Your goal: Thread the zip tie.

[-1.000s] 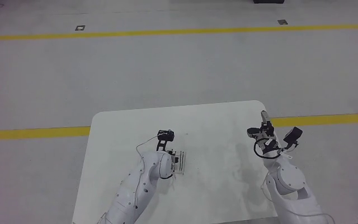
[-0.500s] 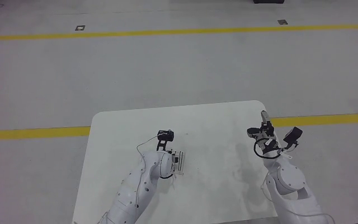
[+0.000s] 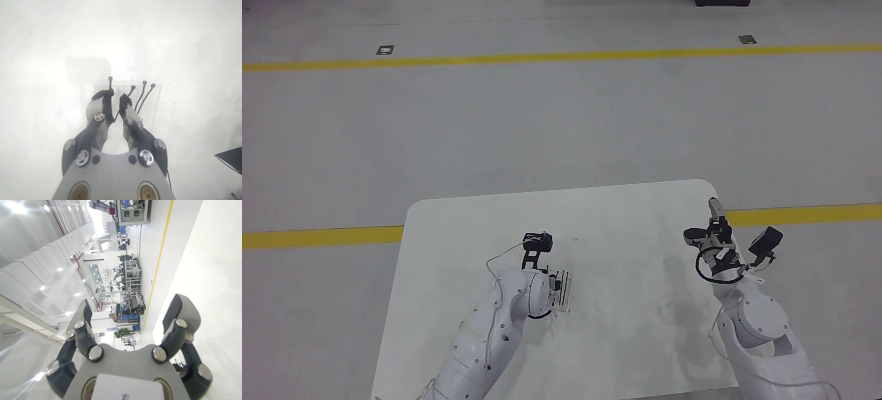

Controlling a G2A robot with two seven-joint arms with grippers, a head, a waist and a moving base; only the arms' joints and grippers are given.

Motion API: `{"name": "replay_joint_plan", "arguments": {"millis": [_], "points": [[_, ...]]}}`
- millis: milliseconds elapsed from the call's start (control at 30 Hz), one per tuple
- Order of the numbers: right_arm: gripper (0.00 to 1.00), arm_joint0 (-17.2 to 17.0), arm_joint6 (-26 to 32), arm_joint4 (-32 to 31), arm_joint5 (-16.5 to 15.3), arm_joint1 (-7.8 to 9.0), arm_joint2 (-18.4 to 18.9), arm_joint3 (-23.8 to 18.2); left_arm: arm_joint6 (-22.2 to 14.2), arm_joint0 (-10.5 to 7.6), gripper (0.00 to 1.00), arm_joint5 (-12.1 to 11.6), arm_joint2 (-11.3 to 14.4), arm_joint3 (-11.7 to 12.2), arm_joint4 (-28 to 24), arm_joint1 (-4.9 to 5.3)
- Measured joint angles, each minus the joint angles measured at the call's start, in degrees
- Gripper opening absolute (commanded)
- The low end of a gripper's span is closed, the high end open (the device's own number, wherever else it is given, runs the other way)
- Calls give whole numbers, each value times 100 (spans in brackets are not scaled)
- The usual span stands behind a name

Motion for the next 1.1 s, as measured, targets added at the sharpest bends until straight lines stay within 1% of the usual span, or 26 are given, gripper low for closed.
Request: {"name": "replay_joint_plan", "arguments": {"millis": [100, 133, 367, 500, 767, 1100], "points": [[100, 0, 0, 0, 0, 0, 0, 0, 3, 26, 11, 0, -17, -14, 6, -12], [100, 0, 0, 0, 0, 0, 0, 0, -21, 64, 9, 0, -25, -37, -32, -33], [100, 0, 0, 0, 0, 0, 0, 0, -54, 85, 9, 0, -30, -88, -37, -46], [100, 0, 0, 0, 0, 0, 0, 0, -30, 106, 11, 0, -59, -99, 33, -51], [100, 0, 0, 0, 0, 0, 0, 0, -8, 122, 12, 0, -85, -14, 106, -99], [100, 0, 0, 0, 0, 0, 0, 0, -20, 71, 13, 0, -100, 156, 104, -173]]}}
